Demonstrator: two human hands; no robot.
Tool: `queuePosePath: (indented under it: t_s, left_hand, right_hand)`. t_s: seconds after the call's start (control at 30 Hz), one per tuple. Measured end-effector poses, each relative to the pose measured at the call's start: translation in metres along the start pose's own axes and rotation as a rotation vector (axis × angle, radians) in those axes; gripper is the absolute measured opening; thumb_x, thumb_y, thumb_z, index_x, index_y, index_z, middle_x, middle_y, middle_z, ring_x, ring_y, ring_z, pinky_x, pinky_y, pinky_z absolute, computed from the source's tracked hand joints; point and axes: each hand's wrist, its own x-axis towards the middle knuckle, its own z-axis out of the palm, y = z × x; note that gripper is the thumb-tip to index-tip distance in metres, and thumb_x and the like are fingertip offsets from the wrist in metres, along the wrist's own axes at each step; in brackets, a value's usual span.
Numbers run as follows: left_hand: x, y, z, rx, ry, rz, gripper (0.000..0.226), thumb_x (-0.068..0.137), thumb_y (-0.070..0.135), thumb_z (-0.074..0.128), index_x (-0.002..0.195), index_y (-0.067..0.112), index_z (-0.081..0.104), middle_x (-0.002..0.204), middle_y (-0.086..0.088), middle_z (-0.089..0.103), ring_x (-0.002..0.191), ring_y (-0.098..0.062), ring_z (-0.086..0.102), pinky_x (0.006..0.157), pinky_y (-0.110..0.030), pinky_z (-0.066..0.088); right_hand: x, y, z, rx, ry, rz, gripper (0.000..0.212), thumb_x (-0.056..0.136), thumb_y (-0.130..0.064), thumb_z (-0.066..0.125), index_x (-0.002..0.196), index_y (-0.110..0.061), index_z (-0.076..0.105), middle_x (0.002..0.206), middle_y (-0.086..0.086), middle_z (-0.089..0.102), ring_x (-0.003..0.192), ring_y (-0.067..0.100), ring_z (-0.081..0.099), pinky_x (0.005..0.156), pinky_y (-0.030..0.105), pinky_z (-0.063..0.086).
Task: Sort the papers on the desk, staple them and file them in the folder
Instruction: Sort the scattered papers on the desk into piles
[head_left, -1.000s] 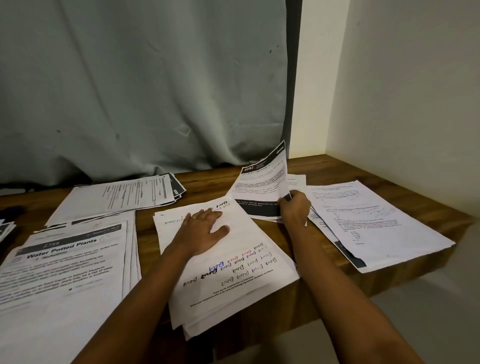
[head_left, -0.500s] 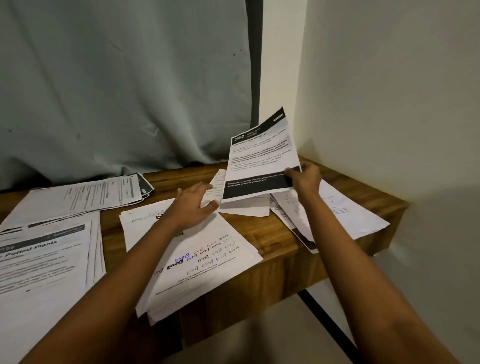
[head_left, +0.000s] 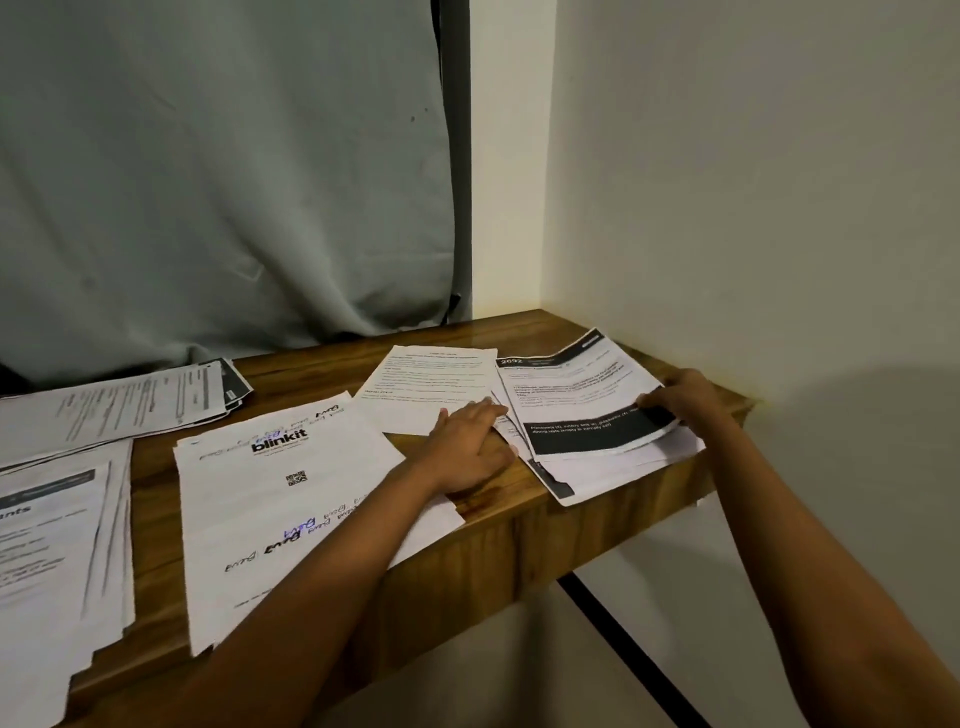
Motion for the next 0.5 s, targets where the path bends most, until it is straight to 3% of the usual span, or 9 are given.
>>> queuePosePath:
  t_s: [0.13, 0.23, 0.3, 0.4, 0.5]
  left_hand:
    - [0.010, 0.009, 0.017, 0.076, -0.074, 0.054, 0.064, 0.096, 0.054, 0.039, 0.151, 0.029, 0.017, 0.160, 0.001, 0.007, 0.147, -0.019, 0.005, 0.117, -0.046, -0.005]
    - [0.012, 0.012, 0.024, 0.105, -0.116, 0.064, 0.062, 0.096, 0.056, 0.036, 0.151, 0.030, 0.021, 0.160, 0.000, 0.008, 0.148, -0.020, 0.003, 0.117, -0.049, -0.005]
    - [0.012, 0.012, 0.026, 0.105, -0.147, 0.055, 0.062, 0.096, 0.056, 0.035, 0.150, 0.029, 0.023, 0.160, 0.000, 0.011, 0.147, -0.021, 0.005, 0.117, -0.050, -0.003]
    - [0.010, 0.010, 0.028, 0.070, -0.168, 0.048, 0.061, 0.096, 0.055, 0.037, 0.150, 0.029, 0.024, 0.159, 0.000, 0.014, 0.147, -0.021, 0.011, 0.118, -0.047, 0.004]
    - [0.006, 0.005, 0.020, 0.019, -0.132, 0.040, 0.060, 0.097, 0.052, 0.038, 0.149, 0.027, 0.025, 0.159, 0.000, 0.016, 0.146, -0.022, 0.015, 0.119, -0.045, 0.010]
  right_hand:
    - [0.005, 0.008, 0.000, -0.390, 0.052, -0.053, 0.034, 0.079, -0.027, 0.074, 0.100, -0.003, 0.063, 0.098, 0.014, 0.065, 0.083, 0.026, 0.058, 0.076, 0.033, 0.050]
    - [0.001, 0.003, 0.003, -0.781, 0.181, -0.046, 0.047, 0.083, -0.045, 0.064, 0.115, -0.010, 0.058, 0.117, 0.011, 0.061, 0.113, 0.029, 0.051, 0.098, 0.042, 0.039]
    - [-0.004, -0.005, 0.011, -0.824, 0.222, -0.201, 0.055, 0.090, -0.049, 0.053, 0.128, -0.010, 0.051, 0.133, 0.014, 0.051, 0.127, 0.031, 0.040, 0.103, 0.044, 0.033]
    - [-0.014, -0.019, 0.037, -0.499, -0.058, -0.466, 0.062, 0.097, -0.047, 0.042, 0.147, -0.012, 0.031, 0.154, 0.014, 0.024, 0.142, 0.031, 0.021, 0.113, 0.044, 0.023]
    - [-0.020, -0.022, 0.066, -0.523, -0.396, -0.517, 0.063, 0.098, -0.049, 0.033, 0.152, -0.020, 0.015, 0.159, 0.008, 0.005, 0.146, 0.028, 0.003, 0.117, 0.047, 0.008]
